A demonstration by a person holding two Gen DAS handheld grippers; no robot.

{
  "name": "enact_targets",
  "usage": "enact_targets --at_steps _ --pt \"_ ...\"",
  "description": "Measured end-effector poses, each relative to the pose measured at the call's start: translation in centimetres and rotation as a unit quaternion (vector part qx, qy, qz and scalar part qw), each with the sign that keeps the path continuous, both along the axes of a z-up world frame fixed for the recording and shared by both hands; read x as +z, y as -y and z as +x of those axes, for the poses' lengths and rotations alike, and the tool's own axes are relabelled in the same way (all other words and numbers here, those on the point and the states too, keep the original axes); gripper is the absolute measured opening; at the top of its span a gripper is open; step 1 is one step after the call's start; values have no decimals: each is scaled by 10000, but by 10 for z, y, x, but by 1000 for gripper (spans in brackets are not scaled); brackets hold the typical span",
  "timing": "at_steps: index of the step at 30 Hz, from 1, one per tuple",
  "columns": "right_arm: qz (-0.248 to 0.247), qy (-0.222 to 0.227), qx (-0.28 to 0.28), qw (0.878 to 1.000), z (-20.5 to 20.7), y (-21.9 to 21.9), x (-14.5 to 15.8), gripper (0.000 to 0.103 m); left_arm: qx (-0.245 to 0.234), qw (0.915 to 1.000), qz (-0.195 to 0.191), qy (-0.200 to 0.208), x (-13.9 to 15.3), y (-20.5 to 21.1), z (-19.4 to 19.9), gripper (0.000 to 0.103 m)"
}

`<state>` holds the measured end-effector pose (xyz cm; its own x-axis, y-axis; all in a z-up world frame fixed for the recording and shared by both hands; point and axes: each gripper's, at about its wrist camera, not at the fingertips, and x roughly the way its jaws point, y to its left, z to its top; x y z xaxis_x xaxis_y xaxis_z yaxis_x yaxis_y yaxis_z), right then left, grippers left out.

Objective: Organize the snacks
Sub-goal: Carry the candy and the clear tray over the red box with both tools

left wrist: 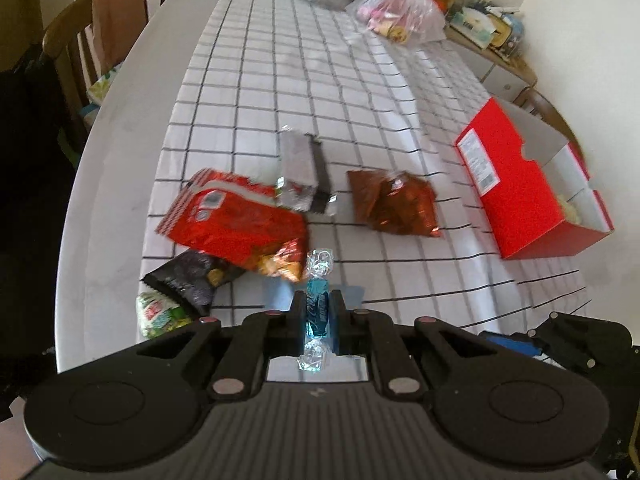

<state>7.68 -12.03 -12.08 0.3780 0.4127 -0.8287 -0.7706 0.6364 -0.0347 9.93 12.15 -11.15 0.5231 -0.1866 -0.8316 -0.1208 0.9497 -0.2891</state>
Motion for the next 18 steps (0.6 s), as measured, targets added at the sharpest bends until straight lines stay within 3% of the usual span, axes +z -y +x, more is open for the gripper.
enact_targets --at_steps 18 --pt "877 691 -1487 9826 55 114 77 53 -263 9970 162 703 65 94 30 11"
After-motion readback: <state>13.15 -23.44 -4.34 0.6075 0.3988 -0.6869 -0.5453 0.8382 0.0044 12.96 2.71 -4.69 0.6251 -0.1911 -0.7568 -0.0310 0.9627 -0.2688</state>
